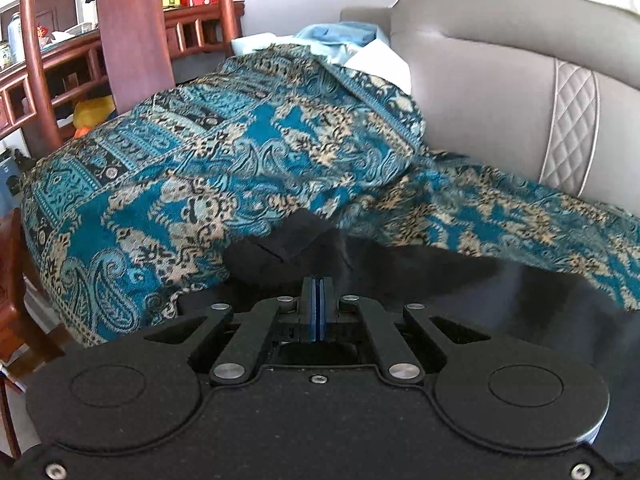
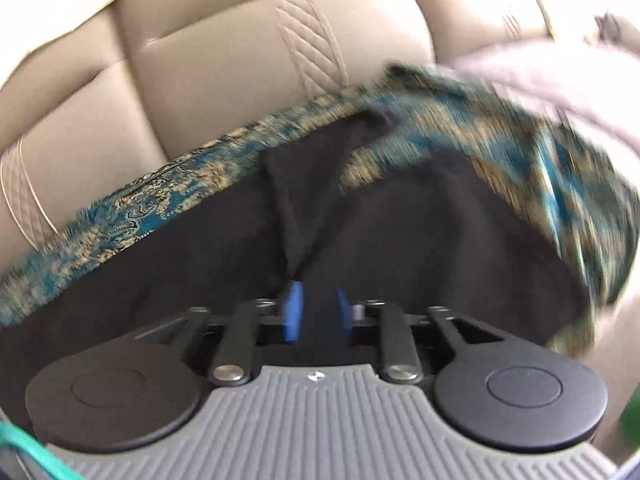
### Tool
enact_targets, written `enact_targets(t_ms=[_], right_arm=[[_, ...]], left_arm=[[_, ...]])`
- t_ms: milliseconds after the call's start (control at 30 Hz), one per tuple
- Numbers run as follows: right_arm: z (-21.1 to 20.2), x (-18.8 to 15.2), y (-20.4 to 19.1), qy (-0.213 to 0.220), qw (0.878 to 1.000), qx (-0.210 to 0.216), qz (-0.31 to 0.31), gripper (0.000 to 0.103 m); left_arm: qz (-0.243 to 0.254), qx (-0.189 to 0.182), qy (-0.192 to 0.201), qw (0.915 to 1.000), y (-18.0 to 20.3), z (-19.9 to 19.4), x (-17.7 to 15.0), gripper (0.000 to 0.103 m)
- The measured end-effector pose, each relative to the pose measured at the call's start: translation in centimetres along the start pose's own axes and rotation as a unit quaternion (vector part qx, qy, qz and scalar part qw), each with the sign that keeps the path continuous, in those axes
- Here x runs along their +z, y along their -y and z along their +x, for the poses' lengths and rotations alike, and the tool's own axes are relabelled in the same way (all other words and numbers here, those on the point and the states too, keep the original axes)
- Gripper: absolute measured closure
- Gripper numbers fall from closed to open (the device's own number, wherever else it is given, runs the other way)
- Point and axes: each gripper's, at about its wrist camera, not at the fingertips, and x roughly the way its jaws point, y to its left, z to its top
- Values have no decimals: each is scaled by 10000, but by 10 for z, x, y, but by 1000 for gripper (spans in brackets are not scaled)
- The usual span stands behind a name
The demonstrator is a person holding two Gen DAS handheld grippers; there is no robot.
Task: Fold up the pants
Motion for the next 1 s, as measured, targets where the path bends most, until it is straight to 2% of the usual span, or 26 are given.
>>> enact_targets(t_ms=[100,200,267,400,500,533,567,600,700,833,1000], right_arm=[[30,26,-31,148,9980,-49,-608,46],[77,58,-57,65,9962,-230,-836,42],[106,75,-70,22,9949,-388,-931,35],[162,101,-81,-191,9938,-611,-912,34],[187,110,-77,-272,9930,-881,-744,32],[191,112,-76,-267,9918,-959,-797,52],[195,114,-76,-290,9910,-964,-881,83],[194,117,-74,-344,9918,-861,-885,94],[185,126,-60,-464,9937,-760,-681,96],[153,130,-32,-156,9924,-1101,-537,97],[92,130,30,126,9911,-1322,-30,97]], left_arm=[[30,54,-18,10000,2,4,0,101],[113,82,10,9999,3,8,1,101],[181,107,16,9998,4,11,2,101],[187,95,-37,9998,5,18,3,101],[180,74,-59,9998,7,23,4,101],[189,65,-61,9998,7,24,5,101],[199,55,-56,9998,9,25,5,101],[212,51,-49,9997,9,26,6,101],[237,42,-7,9997,11,28,8,101],[257,12,60,9997,9,27,12,101],[233,16,99,9997,3,26,16,101]])
